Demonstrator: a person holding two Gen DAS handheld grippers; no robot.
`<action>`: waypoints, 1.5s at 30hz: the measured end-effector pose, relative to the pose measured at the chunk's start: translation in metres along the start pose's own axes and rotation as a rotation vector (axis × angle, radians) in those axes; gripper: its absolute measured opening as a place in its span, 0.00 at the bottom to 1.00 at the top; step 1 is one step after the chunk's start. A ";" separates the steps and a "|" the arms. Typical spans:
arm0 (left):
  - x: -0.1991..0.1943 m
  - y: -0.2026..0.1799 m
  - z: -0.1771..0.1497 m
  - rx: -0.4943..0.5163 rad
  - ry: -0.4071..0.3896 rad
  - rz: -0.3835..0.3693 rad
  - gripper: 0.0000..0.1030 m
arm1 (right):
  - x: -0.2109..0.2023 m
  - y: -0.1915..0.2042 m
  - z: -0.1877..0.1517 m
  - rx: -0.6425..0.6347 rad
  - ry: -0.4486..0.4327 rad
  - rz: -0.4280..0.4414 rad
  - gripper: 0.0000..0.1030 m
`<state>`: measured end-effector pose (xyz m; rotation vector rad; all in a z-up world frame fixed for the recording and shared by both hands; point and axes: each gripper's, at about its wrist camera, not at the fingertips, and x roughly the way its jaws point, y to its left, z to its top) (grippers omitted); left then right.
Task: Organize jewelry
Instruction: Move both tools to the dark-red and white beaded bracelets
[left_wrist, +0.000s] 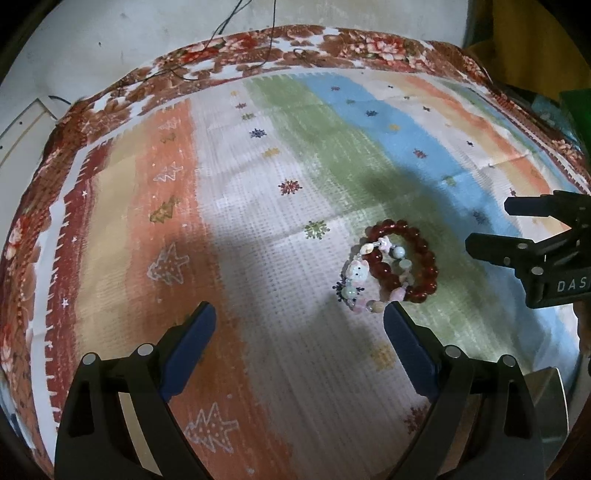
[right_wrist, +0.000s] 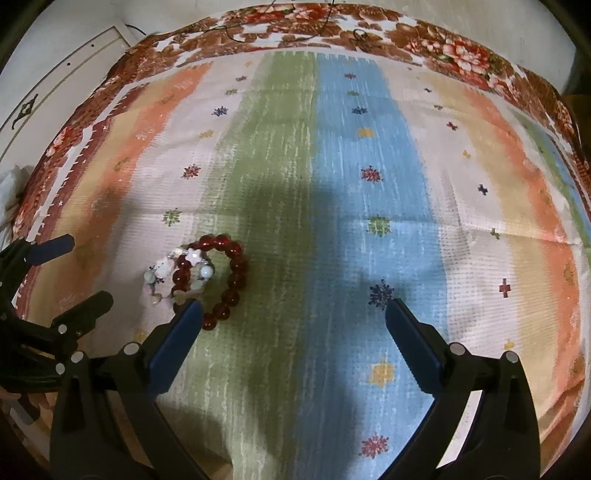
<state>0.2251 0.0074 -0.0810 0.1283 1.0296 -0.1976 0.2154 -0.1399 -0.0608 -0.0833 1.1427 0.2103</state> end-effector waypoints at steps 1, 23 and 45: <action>0.002 0.000 0.001 0.001 0.001 -0.001 0.88 | 0.003 -0.001 0.001 0.004 0.006 0.001 0.95; 0.044 -0.011 0.016 0.072 0.056 -0.007 0.88 | 0.042 -0.002 0.008 -0.022 0.076 -0.011 0.95; 0.059 0.008 0.013 0.020 0.093 0.002 0.90 | 0.061 0.009 0.015 -0.073 0.083 -0.025 0.95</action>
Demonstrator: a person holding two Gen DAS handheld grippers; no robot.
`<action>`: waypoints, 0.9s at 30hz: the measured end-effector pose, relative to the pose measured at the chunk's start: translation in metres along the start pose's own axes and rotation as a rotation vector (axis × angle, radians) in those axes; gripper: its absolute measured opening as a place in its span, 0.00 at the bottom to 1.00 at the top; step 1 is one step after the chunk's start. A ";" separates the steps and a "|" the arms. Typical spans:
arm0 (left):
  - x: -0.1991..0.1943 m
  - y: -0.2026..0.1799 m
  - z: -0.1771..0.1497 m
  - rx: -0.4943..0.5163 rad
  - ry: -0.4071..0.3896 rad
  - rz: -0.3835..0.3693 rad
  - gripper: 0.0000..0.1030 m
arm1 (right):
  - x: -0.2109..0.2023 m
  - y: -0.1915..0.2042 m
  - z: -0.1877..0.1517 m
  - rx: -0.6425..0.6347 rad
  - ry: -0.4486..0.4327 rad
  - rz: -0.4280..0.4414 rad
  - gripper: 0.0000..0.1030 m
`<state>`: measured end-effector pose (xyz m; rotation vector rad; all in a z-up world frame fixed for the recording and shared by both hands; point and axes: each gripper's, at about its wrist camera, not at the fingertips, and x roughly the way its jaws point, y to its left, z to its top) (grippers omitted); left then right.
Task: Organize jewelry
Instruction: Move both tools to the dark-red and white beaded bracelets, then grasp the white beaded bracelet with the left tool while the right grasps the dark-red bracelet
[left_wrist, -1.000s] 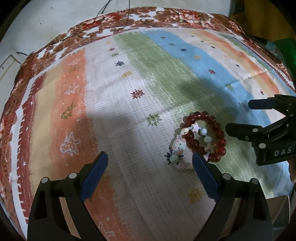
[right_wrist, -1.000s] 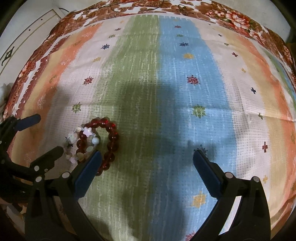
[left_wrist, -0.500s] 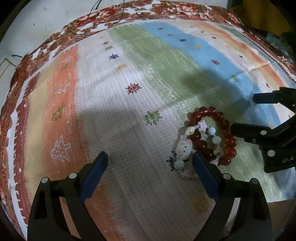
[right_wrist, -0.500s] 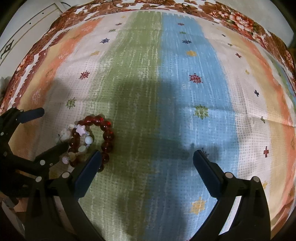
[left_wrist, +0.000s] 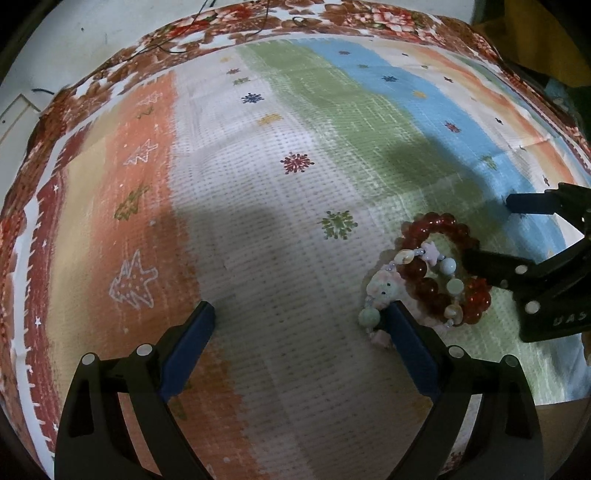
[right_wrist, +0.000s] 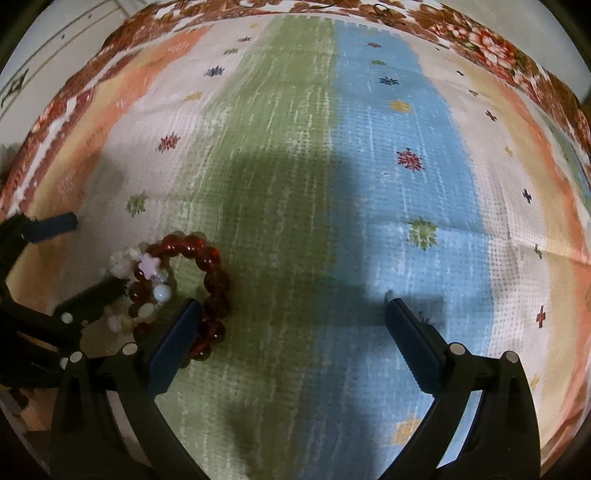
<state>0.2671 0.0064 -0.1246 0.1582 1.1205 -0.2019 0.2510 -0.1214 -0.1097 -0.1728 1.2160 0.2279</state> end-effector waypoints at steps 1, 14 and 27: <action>0.000 0.000 0.000 0.002 0.000 0.000 0.89 | 0.000 0.000 0.000 -0.005 -0.003 -0.002 0.95; -0.004 -0.008 -0.003 0.070 -0.003 -0.067 0.34 | -0.004 0.000 -0.001 -0.030 -0.005 0.026 0.66; -0.013 -0.006 -0.007 0.052 -0.013 -0.066 0.11 | -0.011 0.005 0.001 -0.037 -0.006 0.097 0.15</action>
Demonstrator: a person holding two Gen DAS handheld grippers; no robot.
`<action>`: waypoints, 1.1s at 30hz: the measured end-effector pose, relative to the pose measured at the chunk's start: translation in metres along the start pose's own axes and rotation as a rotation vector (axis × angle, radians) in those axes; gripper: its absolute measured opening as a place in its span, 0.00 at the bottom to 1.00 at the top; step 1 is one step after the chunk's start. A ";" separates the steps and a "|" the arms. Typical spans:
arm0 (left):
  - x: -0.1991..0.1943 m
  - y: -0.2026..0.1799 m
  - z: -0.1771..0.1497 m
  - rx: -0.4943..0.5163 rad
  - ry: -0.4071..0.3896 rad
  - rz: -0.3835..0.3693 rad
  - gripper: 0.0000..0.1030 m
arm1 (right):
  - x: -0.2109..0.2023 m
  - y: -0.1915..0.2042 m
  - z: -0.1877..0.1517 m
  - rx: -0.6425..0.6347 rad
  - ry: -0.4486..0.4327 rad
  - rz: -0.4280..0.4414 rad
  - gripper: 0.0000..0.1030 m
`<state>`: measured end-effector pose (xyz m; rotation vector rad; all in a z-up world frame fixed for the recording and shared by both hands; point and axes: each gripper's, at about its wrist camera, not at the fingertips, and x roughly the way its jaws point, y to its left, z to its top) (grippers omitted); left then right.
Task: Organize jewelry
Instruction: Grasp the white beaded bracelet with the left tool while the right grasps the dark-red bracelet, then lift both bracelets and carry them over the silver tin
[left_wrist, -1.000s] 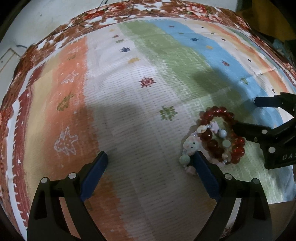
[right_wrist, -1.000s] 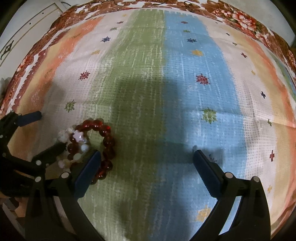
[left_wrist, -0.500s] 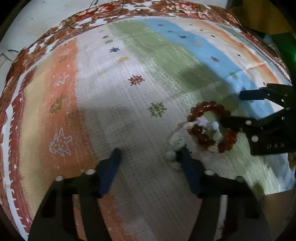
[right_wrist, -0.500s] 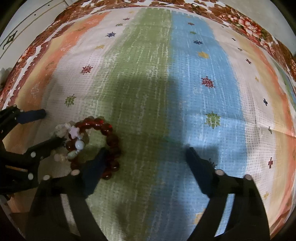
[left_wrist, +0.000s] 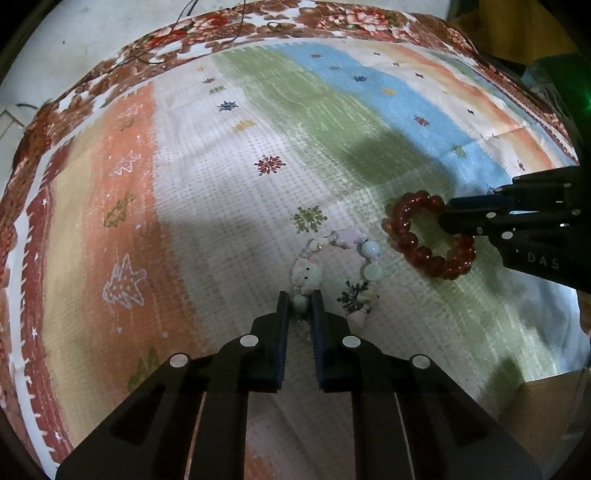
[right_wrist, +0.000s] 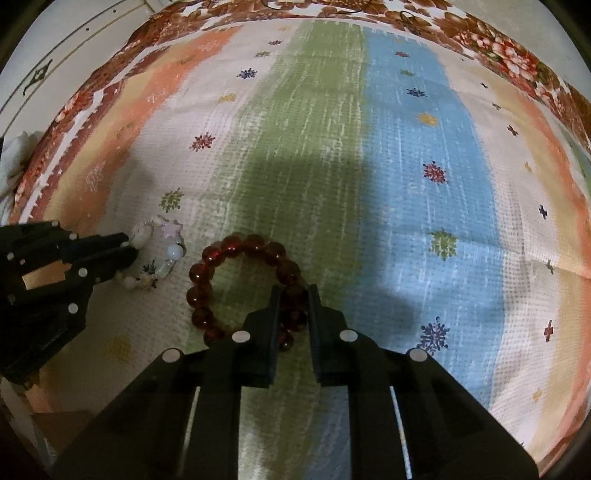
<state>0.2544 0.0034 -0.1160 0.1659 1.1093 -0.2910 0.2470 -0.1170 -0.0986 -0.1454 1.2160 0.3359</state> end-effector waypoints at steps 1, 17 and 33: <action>-0.002 0.001 -0.001 -0.008 -0.001 -0.004 0.11 | -0.001 0.000 0.000 0.003 0.000 0.009 0.15; -0.066 0.013 -0.018 -0.126 -0.103 0.004 0.11 | -0.065 0.028 -0.014 -0.032 -0.111 0.095 0.14; -0.130 -0.001 -0.037 -0.162 -0.217 -0.049 0.11 | -0.120 0.034 -0.040 -0.032 -0.195 0.158 0.14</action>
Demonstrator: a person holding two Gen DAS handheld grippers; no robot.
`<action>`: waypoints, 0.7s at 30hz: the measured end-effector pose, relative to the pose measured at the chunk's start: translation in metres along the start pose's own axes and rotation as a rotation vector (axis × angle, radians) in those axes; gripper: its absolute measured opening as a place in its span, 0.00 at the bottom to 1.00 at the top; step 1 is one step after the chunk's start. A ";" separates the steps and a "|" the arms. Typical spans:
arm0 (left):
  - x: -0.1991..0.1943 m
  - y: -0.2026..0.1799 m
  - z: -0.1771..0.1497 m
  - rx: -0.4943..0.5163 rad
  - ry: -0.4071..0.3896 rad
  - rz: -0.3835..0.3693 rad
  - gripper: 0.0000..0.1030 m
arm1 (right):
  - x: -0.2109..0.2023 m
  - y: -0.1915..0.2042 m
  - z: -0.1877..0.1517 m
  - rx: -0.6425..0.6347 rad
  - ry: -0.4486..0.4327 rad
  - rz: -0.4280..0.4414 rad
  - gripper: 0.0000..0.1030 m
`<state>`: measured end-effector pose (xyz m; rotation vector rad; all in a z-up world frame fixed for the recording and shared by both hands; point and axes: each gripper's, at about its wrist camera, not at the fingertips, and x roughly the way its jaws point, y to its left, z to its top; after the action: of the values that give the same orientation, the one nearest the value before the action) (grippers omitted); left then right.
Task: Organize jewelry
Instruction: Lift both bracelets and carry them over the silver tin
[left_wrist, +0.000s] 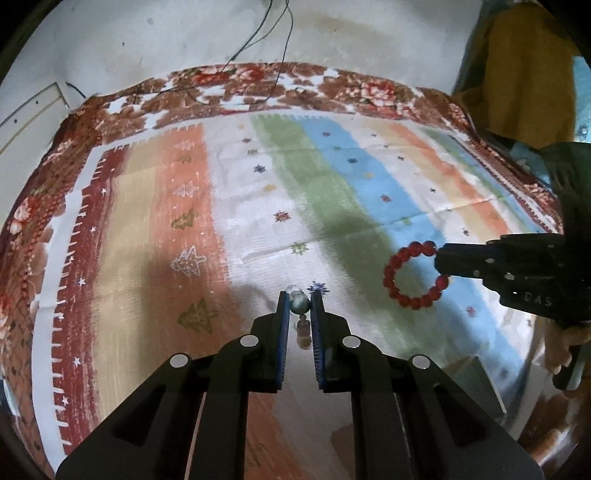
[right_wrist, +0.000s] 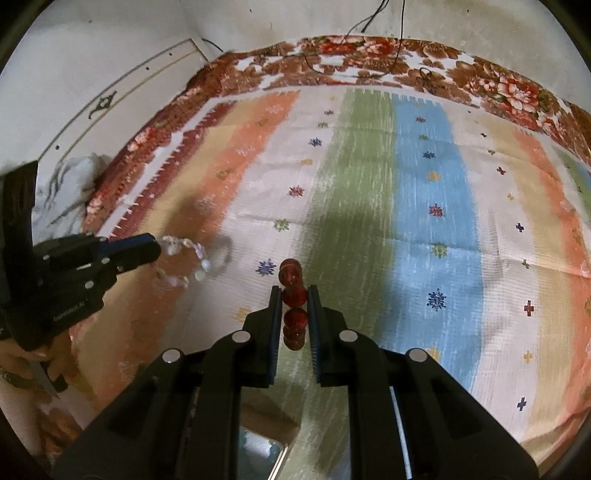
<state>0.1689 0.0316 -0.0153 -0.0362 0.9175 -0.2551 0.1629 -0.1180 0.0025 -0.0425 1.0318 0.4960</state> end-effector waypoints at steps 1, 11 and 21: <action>-0.004 -0.001 -0.001 -0.001 -0.008 -0.004 0.11 | -0.004 0.001 -0.002 -0.001 -0.005 0.007 0.14; -0.041 -0.022 -0.012 0.005 -0.071 -0.059 0.11 | -0.046 0.023 -0.019 -0.057 -0.076 0.042 0.14; -0.071 -0.049 -0.040 0.035 -0.104 -0.109 0.11 | -0.075 0.037 -0.041 -0.091 -0.116 0.078 0.14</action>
<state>0.0863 0.0037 0.0231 -0.0666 0.8081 -0.3674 0.0835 -0.1240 0.0508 -0.0541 0.8996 0.6096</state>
